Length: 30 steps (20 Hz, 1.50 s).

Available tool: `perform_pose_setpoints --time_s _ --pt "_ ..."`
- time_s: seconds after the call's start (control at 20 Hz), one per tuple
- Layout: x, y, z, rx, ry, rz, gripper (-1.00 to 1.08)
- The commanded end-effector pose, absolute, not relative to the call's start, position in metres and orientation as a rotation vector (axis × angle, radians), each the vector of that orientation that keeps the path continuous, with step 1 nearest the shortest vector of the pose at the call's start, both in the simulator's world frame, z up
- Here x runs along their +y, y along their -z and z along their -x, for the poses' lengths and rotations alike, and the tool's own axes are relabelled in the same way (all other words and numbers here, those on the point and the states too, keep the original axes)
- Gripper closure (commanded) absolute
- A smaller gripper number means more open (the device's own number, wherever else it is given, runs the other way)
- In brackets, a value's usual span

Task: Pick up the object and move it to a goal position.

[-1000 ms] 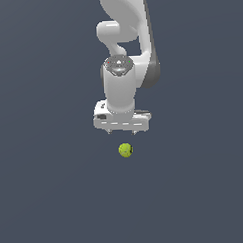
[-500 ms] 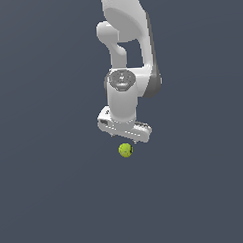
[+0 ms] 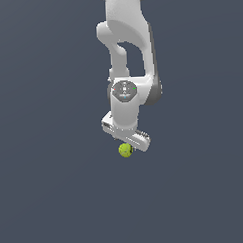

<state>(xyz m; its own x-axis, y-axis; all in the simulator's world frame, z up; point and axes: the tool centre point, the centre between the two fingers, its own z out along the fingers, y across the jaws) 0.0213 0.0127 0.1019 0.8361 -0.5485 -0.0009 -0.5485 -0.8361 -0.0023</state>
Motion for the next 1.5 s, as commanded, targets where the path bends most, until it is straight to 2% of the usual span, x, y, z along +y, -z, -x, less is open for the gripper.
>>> perform_pose_setpoints --time_s 0.0,0.6,1.05,1.3,1.35,1.45 --pt "0.013 -0.097 -0.022 0.953 0.000 2.992 -0.92" --pt "0.015 -0.088 -0.023 1.014 -0.001 2.974 -0.92" --pt "0.014 -0.048 -0.022 1.020 0.000 2.971 -0.92" --pt "0.014 -0.041 -0.023 1.021 0.000 2.971 -0.92" --pt "0.014 -0.041 -0.023 1.021 0.000 2.971 1.08" --pt "0.014 -0.041 -0.023 1.021 0.000 2.971 1.08"
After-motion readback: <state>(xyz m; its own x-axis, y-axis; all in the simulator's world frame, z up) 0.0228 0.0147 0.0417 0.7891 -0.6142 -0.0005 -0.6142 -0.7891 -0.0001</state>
